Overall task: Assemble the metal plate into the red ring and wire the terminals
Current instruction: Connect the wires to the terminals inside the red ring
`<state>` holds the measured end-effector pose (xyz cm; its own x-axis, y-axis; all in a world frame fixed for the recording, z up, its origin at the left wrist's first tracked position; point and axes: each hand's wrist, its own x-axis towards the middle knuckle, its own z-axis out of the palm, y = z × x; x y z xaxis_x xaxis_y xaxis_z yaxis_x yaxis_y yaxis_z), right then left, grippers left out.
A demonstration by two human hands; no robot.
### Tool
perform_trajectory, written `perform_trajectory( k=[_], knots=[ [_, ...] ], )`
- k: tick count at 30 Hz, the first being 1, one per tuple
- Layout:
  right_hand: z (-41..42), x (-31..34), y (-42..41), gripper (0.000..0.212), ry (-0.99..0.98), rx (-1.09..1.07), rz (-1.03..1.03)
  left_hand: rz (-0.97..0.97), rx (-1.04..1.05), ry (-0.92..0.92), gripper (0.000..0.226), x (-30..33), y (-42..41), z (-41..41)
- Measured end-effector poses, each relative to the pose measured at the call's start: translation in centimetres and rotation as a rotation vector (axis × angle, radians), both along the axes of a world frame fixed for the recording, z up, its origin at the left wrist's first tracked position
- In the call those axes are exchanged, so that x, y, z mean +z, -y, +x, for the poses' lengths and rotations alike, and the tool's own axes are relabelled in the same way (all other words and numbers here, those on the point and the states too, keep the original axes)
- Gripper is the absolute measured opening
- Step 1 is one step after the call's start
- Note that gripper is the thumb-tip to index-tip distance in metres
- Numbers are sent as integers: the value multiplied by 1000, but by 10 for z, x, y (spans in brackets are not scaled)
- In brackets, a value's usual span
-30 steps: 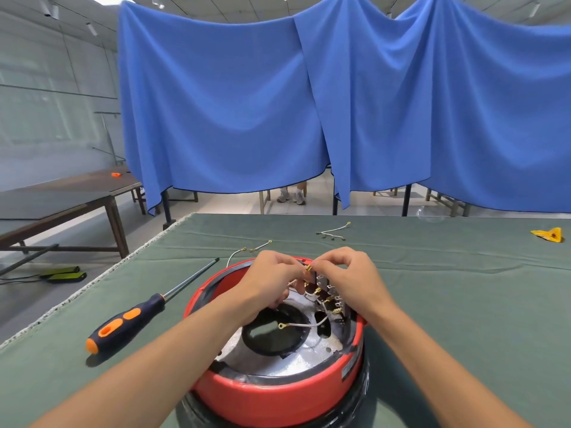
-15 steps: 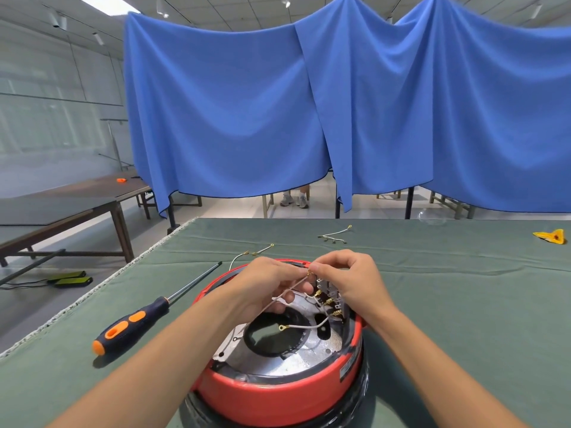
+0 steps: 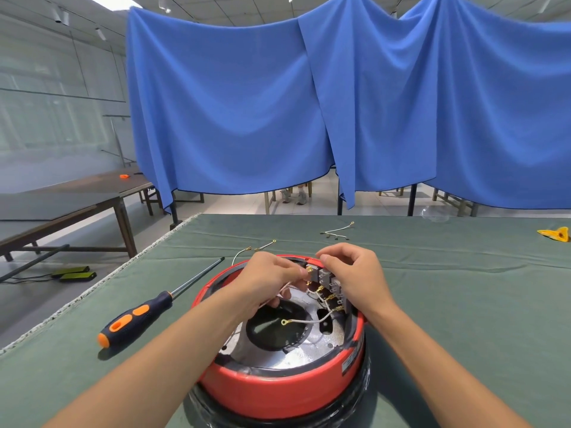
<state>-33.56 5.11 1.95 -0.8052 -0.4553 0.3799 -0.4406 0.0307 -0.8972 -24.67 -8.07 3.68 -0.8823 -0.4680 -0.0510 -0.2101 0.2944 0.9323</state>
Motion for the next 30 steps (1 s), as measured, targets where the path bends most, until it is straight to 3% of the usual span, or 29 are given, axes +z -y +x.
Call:
perform_trajectory(
  k=[9,12,17,20,24,30],
  knots=[
    [-4,-5,1,25,3,-45,53,-349,65,228,19,11,-11,-10],
    [-7,-7,2,22,-15,-64,70,-244,101,253,13,7,-15,-15],
    [-11,-9,5,20,14,-37,136,226,112,297,9,15,-13,-16],
    [-12,-9,5,17,5,-37,145,390,136,261,12,25,-10,-16],
    [-12,-9,5,16,5,-32,155,434,140,125,20,21,-15,-16],
    [-11,-9,5,15,8,-43,158,379,64,265,15,3,-12,-8]
  ],
)
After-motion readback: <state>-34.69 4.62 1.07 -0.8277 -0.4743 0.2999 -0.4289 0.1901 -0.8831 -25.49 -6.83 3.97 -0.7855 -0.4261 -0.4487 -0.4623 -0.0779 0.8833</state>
